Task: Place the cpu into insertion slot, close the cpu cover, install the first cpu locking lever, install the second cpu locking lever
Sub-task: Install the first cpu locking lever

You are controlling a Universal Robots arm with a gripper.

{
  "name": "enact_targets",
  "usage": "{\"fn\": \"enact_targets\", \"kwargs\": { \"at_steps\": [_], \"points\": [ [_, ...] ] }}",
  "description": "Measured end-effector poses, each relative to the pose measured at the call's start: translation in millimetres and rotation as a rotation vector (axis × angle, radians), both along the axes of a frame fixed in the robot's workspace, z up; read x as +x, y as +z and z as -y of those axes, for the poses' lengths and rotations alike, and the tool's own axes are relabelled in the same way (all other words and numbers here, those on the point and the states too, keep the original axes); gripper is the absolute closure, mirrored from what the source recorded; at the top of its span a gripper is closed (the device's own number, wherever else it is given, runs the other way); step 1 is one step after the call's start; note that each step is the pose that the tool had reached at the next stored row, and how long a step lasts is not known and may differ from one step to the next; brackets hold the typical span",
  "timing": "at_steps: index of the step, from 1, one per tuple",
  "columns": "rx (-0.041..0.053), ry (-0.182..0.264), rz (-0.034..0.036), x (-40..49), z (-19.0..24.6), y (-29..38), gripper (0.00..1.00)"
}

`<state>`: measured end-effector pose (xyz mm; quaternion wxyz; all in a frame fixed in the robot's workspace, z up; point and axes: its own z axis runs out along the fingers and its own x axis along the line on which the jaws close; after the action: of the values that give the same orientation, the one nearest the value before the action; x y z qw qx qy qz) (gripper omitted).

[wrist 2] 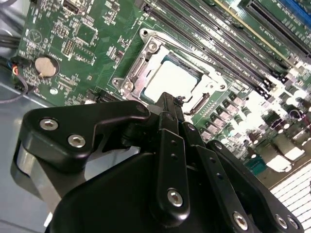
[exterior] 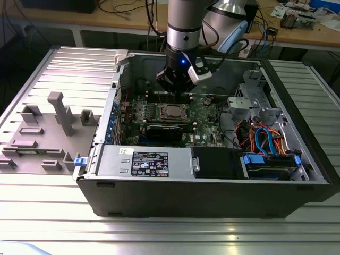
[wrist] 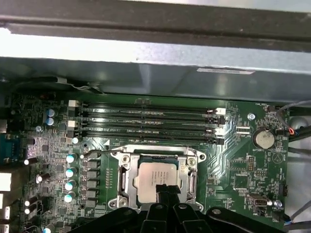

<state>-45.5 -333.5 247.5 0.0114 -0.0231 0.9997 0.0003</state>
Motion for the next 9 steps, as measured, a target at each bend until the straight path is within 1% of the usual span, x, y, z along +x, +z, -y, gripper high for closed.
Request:
{"fn": "enact_targets", "kwargs": {
  "at_steps": [1, 3, 6, 9],
  "points": [
    [0.0003, -0.003, 0.0002, 0.0, 0.0, 8.0, 0.89],
    [0.0003, -0.022, 0.0002, 0.0, -0.1, 8.2, 0.89],
    [0.0002, -0.025, 0.0002, -0.8, -0.3, 8.1, 0.89],
    [0.0002, -0.025, 0.0003, -12.6, -0.6, 8.0, 0.89]
  ]
}}
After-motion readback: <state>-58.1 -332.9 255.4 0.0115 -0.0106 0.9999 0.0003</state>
